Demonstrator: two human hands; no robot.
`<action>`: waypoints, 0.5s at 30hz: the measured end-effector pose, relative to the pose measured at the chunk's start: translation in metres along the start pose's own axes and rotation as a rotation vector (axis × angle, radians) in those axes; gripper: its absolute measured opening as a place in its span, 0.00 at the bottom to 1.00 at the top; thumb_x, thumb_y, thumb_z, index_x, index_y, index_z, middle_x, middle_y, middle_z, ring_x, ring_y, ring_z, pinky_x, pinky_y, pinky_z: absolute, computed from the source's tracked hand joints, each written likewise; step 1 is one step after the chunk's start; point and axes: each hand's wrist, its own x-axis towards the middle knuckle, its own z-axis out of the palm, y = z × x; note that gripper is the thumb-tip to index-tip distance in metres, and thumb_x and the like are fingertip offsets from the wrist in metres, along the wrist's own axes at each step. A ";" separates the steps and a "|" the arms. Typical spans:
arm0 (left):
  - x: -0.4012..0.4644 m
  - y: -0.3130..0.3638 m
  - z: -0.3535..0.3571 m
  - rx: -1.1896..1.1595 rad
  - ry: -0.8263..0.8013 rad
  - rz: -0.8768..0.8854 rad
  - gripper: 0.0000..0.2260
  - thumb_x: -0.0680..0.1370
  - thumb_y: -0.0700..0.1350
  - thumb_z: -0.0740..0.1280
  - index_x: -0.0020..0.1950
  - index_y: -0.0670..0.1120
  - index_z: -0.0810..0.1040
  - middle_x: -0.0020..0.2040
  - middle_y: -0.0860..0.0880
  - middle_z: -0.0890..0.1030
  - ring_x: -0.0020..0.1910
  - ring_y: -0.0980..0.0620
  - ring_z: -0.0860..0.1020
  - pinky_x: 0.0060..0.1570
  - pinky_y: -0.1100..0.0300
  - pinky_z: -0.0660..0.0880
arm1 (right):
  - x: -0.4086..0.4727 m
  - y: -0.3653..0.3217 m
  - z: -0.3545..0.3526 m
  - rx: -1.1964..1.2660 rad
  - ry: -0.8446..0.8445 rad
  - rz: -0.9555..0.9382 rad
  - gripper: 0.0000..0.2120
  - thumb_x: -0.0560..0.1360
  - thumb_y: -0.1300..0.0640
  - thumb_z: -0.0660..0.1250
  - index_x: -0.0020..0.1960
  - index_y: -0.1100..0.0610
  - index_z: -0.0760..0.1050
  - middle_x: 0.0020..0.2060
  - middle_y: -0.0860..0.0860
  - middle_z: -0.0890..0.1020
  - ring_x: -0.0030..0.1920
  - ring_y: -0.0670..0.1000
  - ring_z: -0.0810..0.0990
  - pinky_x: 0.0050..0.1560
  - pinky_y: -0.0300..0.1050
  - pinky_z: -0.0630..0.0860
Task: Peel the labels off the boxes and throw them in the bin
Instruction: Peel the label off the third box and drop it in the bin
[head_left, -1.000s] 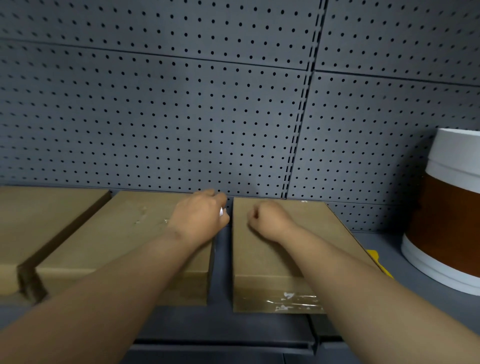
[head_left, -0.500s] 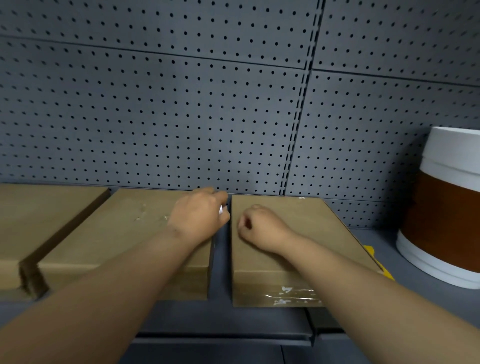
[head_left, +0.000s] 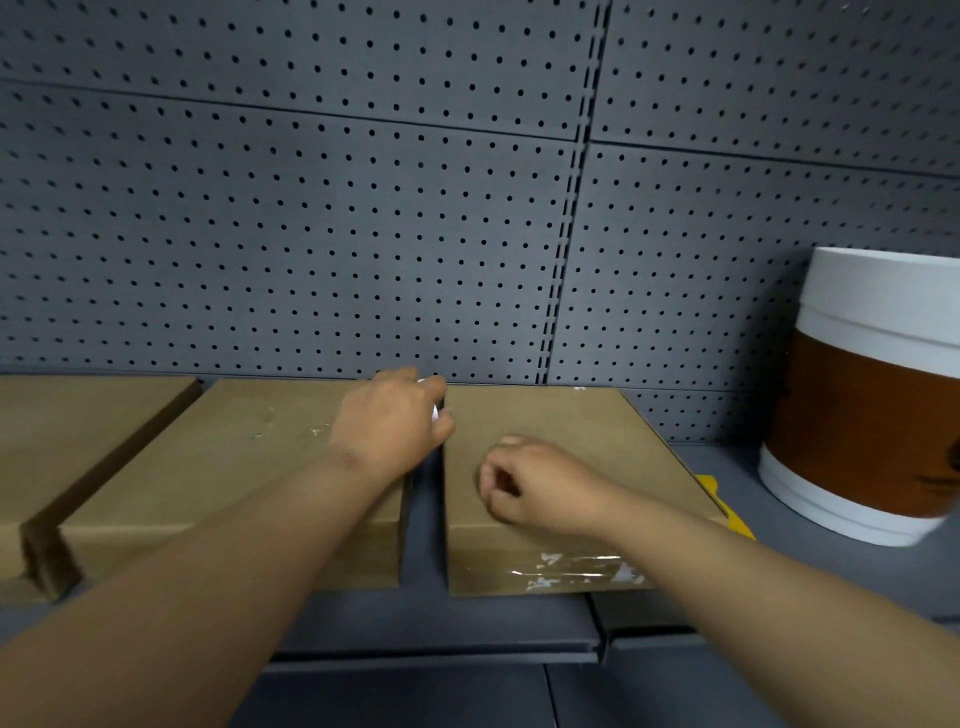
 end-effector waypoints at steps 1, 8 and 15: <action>-0.001 0.000 -0.001 0.000 -0.002 -0.001 0.12 0.77 0.53 0.58 0.51 0.47 0.75 0.46 0.46 0.77 0.47 0.46 0.75 0.38 0.58 0.66 | -0.003 0.008 -0.006 -0.014 0.011 0.053 0.04 0.72 0.58 0.64 0.45 0.56 0.77 0.46 0.51 0.77 0.47 0.51 0.77 0.54 0.44 0.74; -0.005 0.007 -0.002 -0.010 0.004 -0.030 0.14 0.78 0.55 0.57 0.51 0.46 0.74 0.47 0.45 0.77 0.48 0.45 0.76 0.38 0.58 0.68 | -0.017 0.008 -0.004 -0.063 0.105 0.097 0.06 0.74 0.58 0.62 0.46 0.57 0.77 0.47 0.52 0.78 0.47 0.50 0.76 0.53 0.42 0.73; -0.010 0.010 -0.003 -0.039 0.013 -0.002 0.16 0.77 0.58 0.56 0.47 0.47 0.74 0.44 0.46 0.77 0.45 0.46 0.76 0.37 0.59 0.67 | -0.028 0.032 -0.017 -0.105 0.102 0.181 0.04 0.74 0.57 0.63 0.45 0.55 0.76 0.46 0.50 0.75 0.45 0.47 0.73 0.52 0.39 0.70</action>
